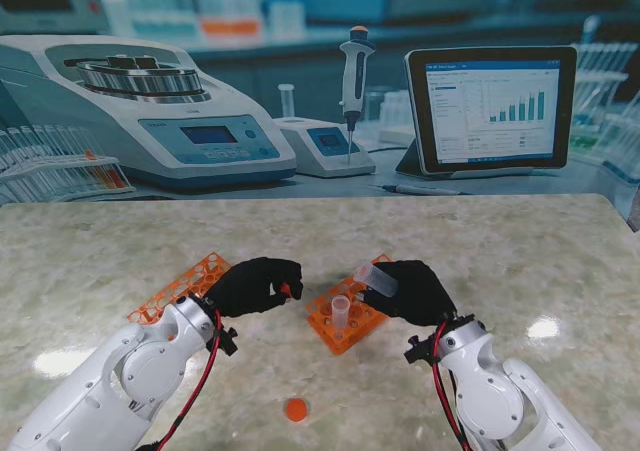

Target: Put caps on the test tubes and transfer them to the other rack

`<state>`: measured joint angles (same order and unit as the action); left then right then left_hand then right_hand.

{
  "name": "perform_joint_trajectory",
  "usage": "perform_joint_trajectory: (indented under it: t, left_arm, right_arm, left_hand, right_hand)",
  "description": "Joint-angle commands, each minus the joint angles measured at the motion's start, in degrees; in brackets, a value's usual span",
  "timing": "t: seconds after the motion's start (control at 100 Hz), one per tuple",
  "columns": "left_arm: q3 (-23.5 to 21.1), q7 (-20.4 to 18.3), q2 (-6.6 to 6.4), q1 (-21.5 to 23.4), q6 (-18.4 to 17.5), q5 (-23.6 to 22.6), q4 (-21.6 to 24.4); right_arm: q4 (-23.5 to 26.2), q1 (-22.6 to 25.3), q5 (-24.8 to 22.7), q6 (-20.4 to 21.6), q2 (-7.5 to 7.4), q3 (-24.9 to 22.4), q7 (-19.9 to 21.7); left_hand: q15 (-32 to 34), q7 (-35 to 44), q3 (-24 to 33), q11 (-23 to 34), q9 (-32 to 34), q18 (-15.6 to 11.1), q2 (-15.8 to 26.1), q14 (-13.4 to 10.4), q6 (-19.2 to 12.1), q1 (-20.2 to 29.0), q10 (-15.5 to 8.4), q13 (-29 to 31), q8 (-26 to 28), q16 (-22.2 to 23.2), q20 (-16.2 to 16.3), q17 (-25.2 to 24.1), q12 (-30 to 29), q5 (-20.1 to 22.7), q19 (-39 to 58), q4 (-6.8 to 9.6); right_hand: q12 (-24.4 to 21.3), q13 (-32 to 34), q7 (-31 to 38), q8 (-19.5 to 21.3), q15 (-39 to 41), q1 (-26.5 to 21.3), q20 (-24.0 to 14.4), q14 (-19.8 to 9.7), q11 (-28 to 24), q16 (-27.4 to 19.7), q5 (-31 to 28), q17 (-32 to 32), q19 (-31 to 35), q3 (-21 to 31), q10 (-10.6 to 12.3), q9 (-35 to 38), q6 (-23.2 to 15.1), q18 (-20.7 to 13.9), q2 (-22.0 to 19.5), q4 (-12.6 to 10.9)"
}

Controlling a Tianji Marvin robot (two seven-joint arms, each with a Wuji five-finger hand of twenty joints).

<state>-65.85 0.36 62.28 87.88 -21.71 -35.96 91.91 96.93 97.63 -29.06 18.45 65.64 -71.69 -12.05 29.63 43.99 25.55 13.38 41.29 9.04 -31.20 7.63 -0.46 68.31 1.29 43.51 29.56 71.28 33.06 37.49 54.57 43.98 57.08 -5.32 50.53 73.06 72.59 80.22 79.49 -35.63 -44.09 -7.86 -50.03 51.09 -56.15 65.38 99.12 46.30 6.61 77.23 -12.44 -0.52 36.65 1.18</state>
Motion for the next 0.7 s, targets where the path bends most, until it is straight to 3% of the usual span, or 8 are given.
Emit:
perform_joint_trajectory:
  t: [0.0,0.69]
  left_arm:
    - [0.12,0.23,0.40,-0.03,-0.10,1.25,-0.11]
    - [-0.79,2.27,1.75,1.70,-3.26,9.62,2.07]
  right_arm:
    - [-0.20,0.15,0.37,-0.38,0.07,0.25,0.37]
    - [-0.38,-0.32,0.83,-1.16,0.04,0.54,0.92]
  left_hand:
    - [-1.47,-0.87,1.94,4.14,1.49,0.16,2.44,-1.97,1.76,5.66,2.68,-0.70,-0.23,0.99,-1.21,-0.19,1.18,0.59,-0.99,1.87]
    - [-1.71,-0.54,1.84,4.13,1.48,0.01,2.86,-2.01,1.72,5.66,2.61,-0.65,0.34,1.54,-0.43,-0.24,1.47,0.46,-0.41,1.74]
  right_hand:
    - [-0.21,2.99,2.22,2.40,7.60,-2.94,0.92,-8.28,0.13,1.51,-1.88,2.04,7.01,-0.04,-3.80,1.02,-3.39,-2.08,-0.67,-0.23]
    - [-0.17,3.00,2.22,2.40,7.50,-2.96,0.95,-8.31,0.14,1.49,-1.88,2.02,6.90,-0.13,-3.52,0.98,-3.39,-2.09,-0.76,-0.21]
